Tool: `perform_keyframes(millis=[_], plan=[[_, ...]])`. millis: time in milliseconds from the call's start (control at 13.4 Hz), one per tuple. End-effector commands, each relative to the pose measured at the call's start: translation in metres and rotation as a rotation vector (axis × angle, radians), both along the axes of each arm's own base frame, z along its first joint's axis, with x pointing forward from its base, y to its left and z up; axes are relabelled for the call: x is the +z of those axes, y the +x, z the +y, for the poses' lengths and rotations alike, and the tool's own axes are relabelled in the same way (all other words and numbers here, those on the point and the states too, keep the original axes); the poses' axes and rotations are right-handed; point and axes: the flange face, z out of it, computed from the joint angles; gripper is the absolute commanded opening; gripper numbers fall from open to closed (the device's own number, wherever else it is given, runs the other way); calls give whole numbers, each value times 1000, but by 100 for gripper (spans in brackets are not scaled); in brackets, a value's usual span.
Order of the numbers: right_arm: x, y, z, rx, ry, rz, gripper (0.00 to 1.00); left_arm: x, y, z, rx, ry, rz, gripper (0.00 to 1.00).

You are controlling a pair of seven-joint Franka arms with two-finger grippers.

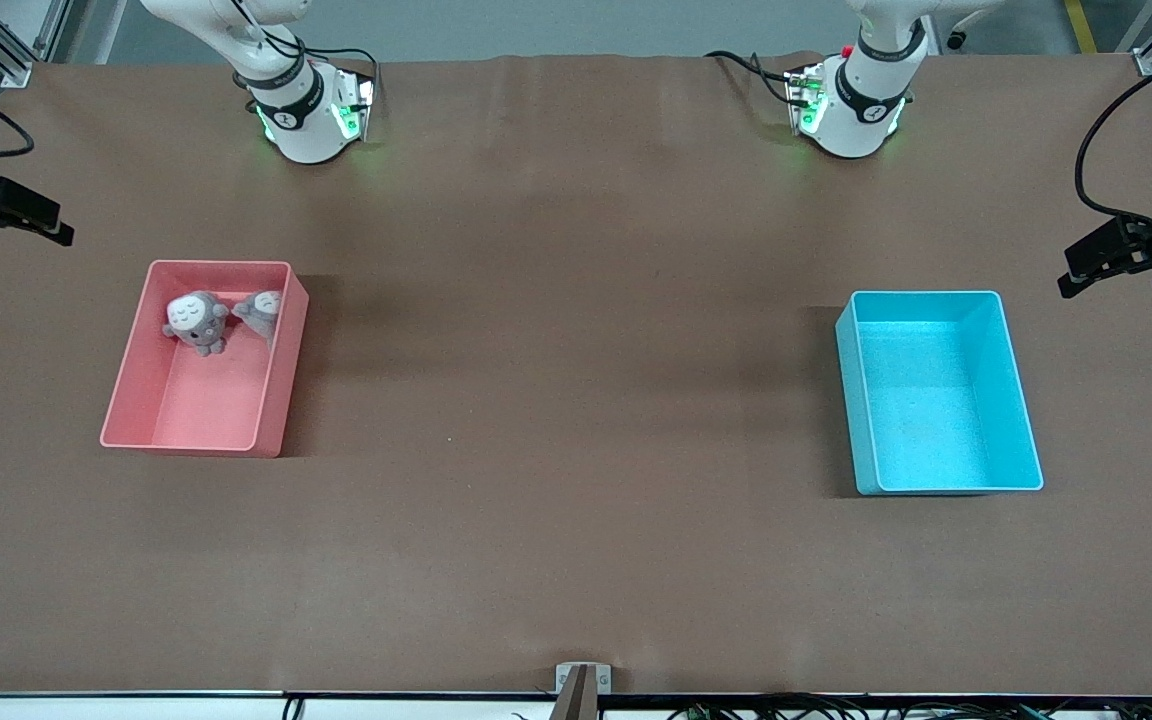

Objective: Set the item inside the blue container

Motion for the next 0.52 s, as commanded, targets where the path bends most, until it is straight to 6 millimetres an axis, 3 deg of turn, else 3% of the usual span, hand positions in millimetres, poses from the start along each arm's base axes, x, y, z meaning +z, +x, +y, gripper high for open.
perform_keyframes(millis=[0, 448], plan=[[-34, -13, -1, -17, 21, -3, 100, 2, 1, 1, 12, -14, -9, 100], [-142, -40, 2, -29, 27, 4, 100, -3, 5, 4, 19, -21, -2, 100]])
